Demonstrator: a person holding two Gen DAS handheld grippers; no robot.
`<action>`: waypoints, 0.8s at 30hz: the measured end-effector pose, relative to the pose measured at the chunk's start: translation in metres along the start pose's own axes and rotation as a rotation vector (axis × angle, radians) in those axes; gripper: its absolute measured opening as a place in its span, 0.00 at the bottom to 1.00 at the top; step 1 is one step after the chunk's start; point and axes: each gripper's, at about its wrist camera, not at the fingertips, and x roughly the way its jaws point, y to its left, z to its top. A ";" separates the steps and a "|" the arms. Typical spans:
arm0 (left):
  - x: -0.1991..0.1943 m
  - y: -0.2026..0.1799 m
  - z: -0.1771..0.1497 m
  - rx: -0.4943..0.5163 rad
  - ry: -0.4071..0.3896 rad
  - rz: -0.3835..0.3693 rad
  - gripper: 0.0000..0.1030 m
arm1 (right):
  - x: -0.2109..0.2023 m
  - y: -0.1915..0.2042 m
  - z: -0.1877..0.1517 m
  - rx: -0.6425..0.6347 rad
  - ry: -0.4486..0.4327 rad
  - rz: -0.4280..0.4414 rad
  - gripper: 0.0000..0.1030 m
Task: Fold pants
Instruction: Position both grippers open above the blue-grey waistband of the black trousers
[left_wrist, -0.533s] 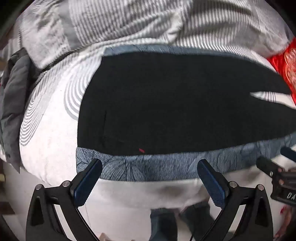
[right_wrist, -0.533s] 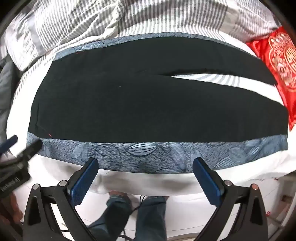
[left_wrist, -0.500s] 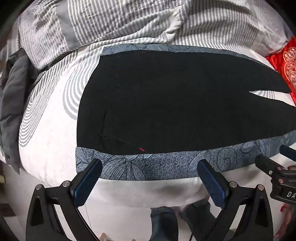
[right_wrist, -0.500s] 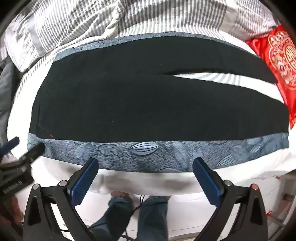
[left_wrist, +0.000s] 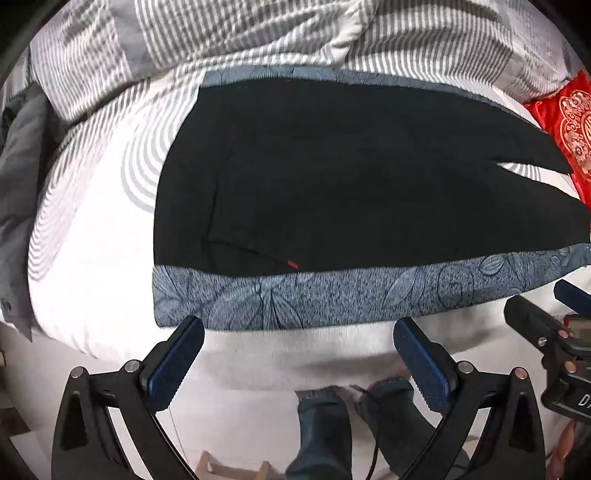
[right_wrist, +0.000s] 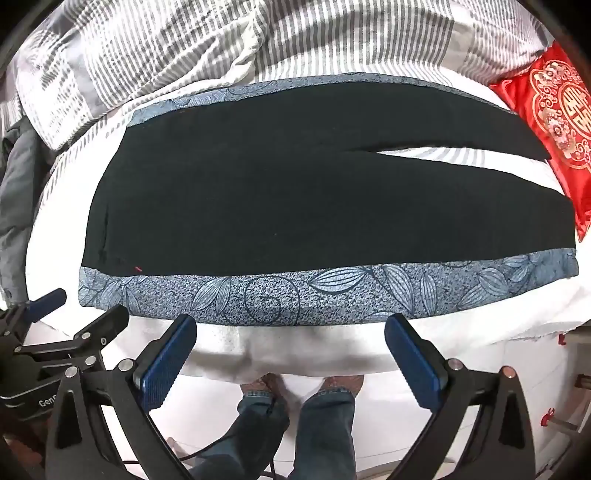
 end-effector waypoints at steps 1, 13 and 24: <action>0.002 -0.001 0.006 0.000 0.019 0.004 1.00 | -0.001 0.007 -0.001 -0.007 0.001 -0.004 0.99; -0.010 0.018 0.019 0.040 0.100 0.008 1.00 | 0.009 0.065 -0.012 -0.028 -0.003 0.015 0.99; -0.001 0.024 0.017 0.039 0.107 0.005 1.00 | 0.026 0.003 0.008 -0.005 0.023 0.089 0.99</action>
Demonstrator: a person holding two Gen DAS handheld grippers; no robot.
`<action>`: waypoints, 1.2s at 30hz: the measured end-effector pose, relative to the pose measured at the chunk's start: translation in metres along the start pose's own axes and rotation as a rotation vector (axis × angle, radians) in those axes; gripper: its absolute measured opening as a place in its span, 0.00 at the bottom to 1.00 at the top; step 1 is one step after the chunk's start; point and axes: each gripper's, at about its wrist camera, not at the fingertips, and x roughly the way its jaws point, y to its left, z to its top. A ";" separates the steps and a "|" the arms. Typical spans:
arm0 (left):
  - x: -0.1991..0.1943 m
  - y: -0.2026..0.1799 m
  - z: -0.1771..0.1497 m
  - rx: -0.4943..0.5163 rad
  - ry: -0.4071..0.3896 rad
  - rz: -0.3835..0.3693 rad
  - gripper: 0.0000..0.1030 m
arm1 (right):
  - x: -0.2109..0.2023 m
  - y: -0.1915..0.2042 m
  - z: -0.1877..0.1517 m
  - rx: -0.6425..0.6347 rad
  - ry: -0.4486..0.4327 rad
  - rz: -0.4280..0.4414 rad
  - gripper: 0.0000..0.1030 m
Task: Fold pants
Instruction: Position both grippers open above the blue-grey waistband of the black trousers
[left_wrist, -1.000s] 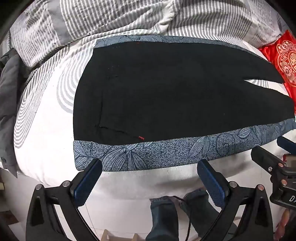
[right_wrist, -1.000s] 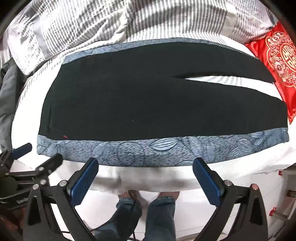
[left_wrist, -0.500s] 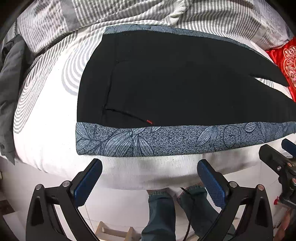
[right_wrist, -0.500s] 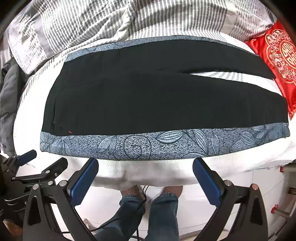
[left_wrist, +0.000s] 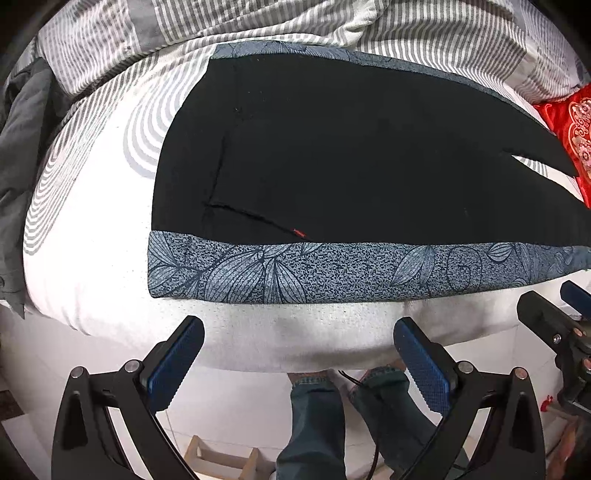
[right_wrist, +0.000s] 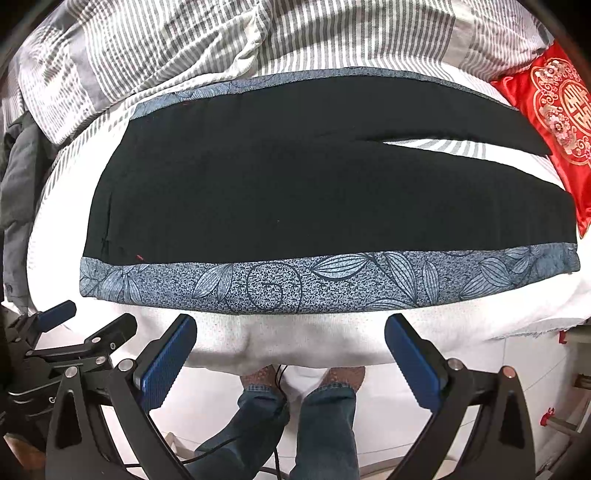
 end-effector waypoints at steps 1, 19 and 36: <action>0.001 0.000 0.000 0.000 0.001 0.000 1.00 | 0.002 -0.015 0.003 0.030 0.002 0.002 0.99; 0.014 0.005 -0.003 -0.017 0.025 0.025 1.00 | 0.002 -0.015 -0.012 0.128 0.009 -0.031 0.99; 0.018 0.014 -0.001 -0.017 0.034 0.039 1.00 | 0.002 -0.013 -0.015 0.130 0.011 -0.036 0.99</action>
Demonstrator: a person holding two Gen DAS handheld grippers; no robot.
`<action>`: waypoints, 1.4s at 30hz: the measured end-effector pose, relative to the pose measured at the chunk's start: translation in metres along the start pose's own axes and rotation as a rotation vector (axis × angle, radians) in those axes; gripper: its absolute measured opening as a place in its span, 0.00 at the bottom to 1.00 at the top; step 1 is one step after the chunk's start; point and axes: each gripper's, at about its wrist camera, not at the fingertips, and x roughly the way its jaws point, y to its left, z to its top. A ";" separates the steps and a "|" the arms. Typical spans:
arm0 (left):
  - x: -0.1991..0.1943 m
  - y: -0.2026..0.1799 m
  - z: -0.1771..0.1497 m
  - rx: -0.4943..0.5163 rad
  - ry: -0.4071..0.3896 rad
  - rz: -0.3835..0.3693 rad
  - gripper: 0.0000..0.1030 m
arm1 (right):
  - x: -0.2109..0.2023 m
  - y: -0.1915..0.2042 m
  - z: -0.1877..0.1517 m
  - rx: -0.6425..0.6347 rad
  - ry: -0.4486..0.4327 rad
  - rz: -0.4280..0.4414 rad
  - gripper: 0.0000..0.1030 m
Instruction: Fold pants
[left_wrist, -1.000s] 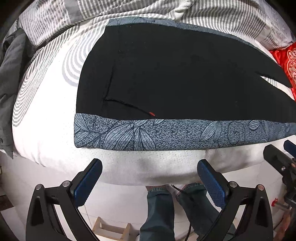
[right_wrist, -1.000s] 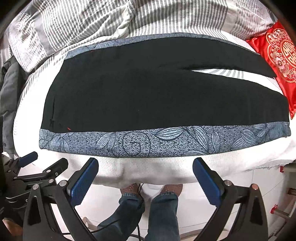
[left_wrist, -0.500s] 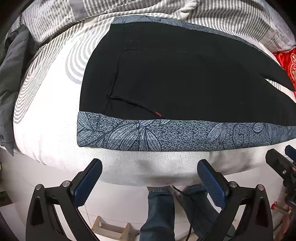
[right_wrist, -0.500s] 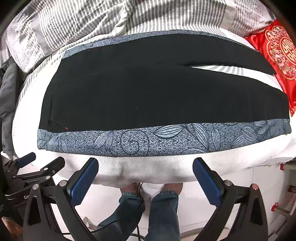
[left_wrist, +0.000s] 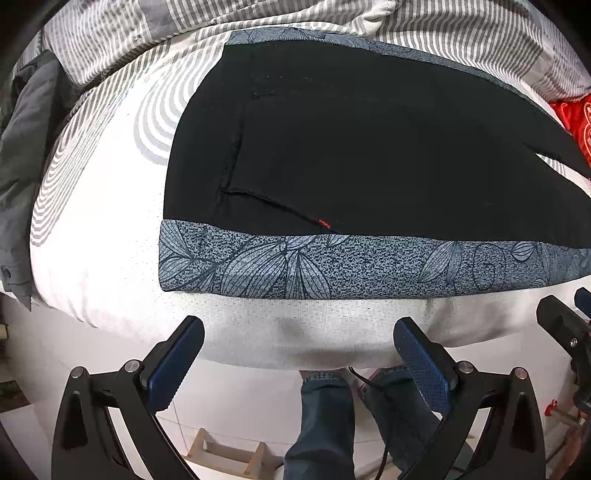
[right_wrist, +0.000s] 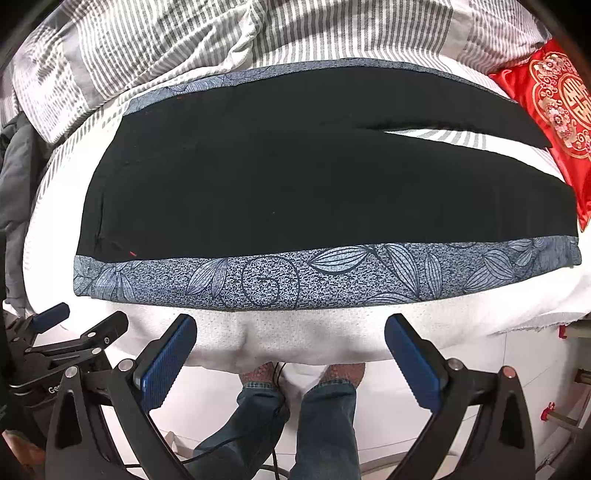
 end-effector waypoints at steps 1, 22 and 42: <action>0.000 0.001 0.000 -0.001 0.000 0.000 1.00 | 0.000 0.000 0.000 0.000 0.000 0.000 0.99; 0.008 0.026 -0.004 -0.041 -0.022 -0.096 1.00 | 0.016 -0.015 -0.007 0.114 0.042 0.153 0.99; 0.062 0.071 -0.017 -0.238 -0.036 -0.350 0.90 | 0.117 -0.028 -0.029 0.483 0.112 0.625 0.88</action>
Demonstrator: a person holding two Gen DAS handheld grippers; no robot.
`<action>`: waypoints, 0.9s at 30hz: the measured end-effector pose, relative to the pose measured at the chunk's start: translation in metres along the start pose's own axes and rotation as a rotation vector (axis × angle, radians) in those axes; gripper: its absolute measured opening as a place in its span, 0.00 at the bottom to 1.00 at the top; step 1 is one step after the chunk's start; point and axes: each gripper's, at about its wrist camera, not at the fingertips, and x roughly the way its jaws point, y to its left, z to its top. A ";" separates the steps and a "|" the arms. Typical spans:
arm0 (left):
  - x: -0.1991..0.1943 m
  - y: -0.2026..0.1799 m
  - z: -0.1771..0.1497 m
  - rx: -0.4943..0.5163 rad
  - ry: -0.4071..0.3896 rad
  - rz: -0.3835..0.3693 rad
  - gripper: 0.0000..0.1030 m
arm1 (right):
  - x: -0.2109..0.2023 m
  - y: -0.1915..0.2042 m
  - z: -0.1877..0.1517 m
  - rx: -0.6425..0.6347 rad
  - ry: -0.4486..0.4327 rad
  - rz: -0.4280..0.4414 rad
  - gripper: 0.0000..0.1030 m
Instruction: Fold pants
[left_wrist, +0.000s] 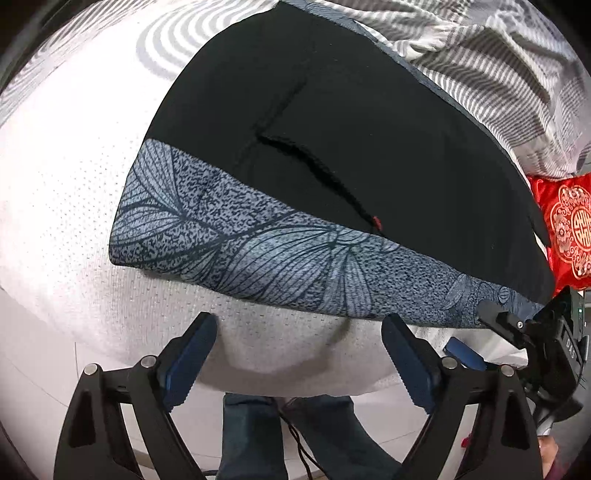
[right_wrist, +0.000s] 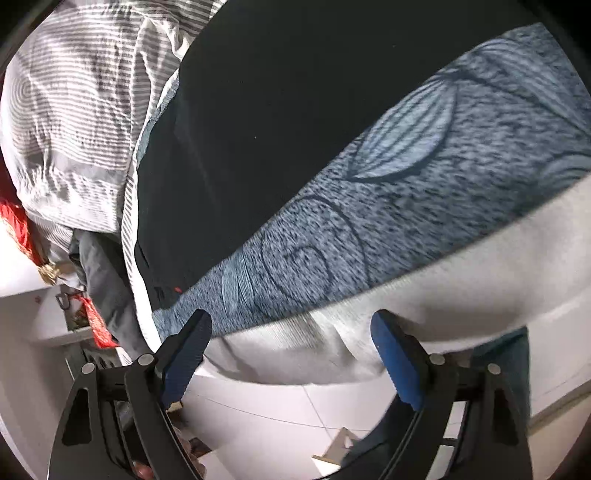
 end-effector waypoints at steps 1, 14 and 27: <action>0.000 0.002 0.000 -0.009 0.001 -0.010 0.90 | 0.000 0.001 0.000 -0.004 0.000 0.018 0.88; -0.003 0.002 0.001 -0.047 0.007 -0.092 0.90 | 0.013 0.025 0.018 0.076 0.026 0.264 0.06; -0.027 -0.014 0.026 -0.128 -0.044 -0.191 0.85 | -0.020 0.042 0.031 0.045 0.018 0.306 0.06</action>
